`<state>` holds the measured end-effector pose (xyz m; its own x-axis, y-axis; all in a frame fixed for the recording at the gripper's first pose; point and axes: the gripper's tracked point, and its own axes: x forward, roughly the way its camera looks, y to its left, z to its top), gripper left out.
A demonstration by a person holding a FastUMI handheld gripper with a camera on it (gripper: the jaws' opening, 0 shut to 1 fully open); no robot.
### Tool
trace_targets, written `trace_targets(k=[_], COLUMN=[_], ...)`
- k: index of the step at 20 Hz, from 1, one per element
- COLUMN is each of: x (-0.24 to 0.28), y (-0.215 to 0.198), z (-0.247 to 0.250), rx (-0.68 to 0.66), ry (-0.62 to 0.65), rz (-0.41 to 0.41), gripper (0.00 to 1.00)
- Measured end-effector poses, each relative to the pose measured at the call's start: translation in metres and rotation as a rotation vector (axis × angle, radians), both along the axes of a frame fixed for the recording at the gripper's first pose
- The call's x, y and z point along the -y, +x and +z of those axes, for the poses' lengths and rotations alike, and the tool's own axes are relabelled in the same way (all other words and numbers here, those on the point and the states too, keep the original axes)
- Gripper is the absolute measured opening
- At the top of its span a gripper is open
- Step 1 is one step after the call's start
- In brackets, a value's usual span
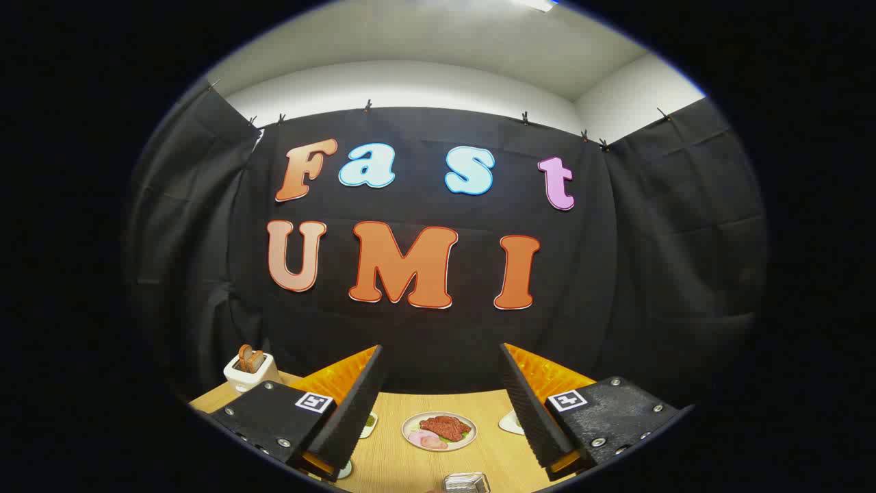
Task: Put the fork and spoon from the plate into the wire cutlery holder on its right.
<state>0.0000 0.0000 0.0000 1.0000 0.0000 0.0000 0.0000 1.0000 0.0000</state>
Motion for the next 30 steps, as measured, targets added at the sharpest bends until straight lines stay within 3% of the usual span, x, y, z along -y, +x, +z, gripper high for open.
trace_targets(k=[20, 25, 30], x=[0.019, -0.025, -0.095], y=[-0.01, -0.009, -0.013], z=[-0.026, -0.052, -0.094], rx=[-0.069, -0.145, -0.289], ry=[0.0, 0.031, 0.026], rz=[-0.045, 0.045, 0.198], gripper=[0.98, 0.98, 0.98])
